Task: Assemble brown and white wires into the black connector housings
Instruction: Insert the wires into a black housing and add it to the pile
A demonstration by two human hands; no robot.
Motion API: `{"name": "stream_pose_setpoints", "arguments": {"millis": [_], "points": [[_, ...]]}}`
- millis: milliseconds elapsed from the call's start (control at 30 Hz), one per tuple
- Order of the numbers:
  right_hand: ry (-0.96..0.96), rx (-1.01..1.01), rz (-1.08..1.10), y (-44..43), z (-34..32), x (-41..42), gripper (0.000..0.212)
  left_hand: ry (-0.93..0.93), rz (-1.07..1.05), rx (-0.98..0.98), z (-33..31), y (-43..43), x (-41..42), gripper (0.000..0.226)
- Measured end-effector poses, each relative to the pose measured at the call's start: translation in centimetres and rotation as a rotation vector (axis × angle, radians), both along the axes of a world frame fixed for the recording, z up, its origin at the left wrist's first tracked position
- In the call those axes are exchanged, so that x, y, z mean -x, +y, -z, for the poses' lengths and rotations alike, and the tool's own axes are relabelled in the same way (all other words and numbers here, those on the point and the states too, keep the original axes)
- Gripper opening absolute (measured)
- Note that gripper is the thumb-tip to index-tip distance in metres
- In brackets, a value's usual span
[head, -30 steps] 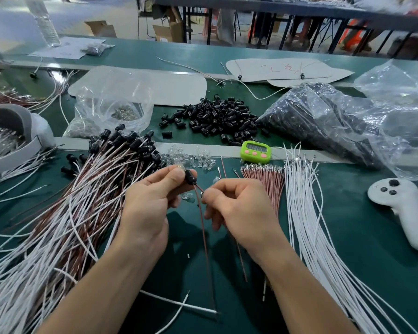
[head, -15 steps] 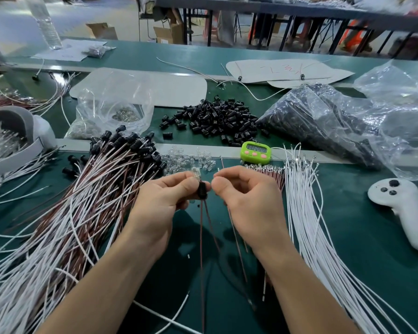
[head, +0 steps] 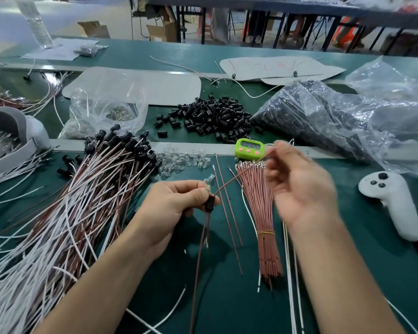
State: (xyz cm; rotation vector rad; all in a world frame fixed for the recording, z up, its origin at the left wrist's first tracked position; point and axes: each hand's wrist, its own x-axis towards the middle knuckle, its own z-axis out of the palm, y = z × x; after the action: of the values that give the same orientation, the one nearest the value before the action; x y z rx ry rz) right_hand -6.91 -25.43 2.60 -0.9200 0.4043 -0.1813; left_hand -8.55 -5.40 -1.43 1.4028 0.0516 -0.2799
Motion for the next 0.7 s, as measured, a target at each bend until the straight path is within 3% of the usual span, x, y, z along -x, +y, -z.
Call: {"name": "stream_pose_setpoints", "arguments": {"millis": [133,267,467,600,700], "points": [[-0.002,-0.096,0.184,-3.5,-1.4,-1.3,0.013,-0.015,0.034,-0.07,0.3,0.0,0.0,0.023],[0.077,0.026,0.171,-6.5,-2.4,-3.7,0.017,-0.025,0.034,-0.117,0.1,0.3,0.0,0.027],[0.328,0.677,-0.307,-3.7,0.1,-6.3,0.01,0.034,-0.132,-0.035,0.3,1.0,-0.8,0.008],[0.279,1.19,-0.197,-1.1,3.1,-5.9,0.009,0.036,-0.174,-0.012,0.3,0.9,-0.8,0.011],[0.144,1.325,-0.083,-0.5,2.8,-4.6,0.014,0.028,-0.176,0.001,0.2,1.0,-0.8,0.016]]}}
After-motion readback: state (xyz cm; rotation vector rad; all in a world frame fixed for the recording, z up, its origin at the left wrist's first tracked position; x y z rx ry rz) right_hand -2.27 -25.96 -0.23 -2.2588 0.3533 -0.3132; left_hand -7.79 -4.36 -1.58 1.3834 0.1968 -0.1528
